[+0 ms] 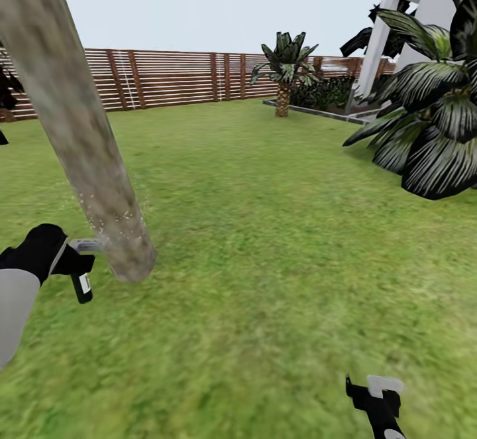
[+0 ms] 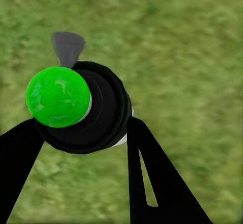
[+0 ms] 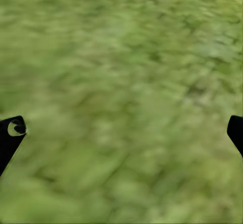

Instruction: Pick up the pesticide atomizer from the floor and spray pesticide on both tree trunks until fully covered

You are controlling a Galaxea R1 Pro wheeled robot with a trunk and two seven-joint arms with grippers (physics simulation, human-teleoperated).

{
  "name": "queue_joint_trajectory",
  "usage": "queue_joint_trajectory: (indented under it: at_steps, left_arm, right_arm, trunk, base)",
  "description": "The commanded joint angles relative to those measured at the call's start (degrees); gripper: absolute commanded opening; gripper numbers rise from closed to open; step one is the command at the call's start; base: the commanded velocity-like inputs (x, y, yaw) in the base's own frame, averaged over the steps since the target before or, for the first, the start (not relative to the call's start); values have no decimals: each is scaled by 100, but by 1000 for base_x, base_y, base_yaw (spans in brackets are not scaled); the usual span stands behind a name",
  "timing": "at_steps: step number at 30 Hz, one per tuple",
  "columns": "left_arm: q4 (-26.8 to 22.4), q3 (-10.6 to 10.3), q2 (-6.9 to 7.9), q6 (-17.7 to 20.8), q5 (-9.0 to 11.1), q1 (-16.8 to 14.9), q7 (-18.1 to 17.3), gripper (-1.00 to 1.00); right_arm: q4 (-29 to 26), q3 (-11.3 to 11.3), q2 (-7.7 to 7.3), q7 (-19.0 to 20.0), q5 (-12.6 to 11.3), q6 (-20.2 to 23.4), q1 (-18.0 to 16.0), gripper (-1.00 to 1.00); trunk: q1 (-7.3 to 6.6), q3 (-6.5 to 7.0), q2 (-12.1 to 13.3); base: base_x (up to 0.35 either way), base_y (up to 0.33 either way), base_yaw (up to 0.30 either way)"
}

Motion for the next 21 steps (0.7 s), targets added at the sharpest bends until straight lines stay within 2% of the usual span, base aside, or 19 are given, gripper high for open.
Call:
queue_joint_trajectory:
  at_steps: [1, 7, 11, 14, 21]
  left_arm:
    - [-6, 40, -11, 15, -61, -5, -47, -100]
    - [-9, 45, -28, 22, -61, -10, -46, -100]
    - [-7, 32, -30, 20, -61, -7, -46, -100]
    - [-7, 26, -28, 21, -63, -7, -46, -100]
    - [44, 10, 9, 15, -83, 0, -46, -100]
  right_arm:
    - [1, 51, -3, -16, -47, -14, -2, 100]
    - [9, 51, -33, -16, -47, -15, -2, 100]
    - [7, 51, -36, -16, -47, -14, -2, 100]
    - [4, 51, -33, -16, -47, -14, -2, 100]
    - [1, 56, -10, -16, -47, -14, -2, 100]
  trunk:
    - [1, -5, -2]
    - [1, -5, -2]
    - [1, -5, -2]
    - [1, -5, -2]
    - [1, -5, -2]
  base:
    - [280, -2, 56]
    - [329, 0, 9]
    - [250, -154, 0]
    - [83, -268, 20]
    - [4, -277, 243]
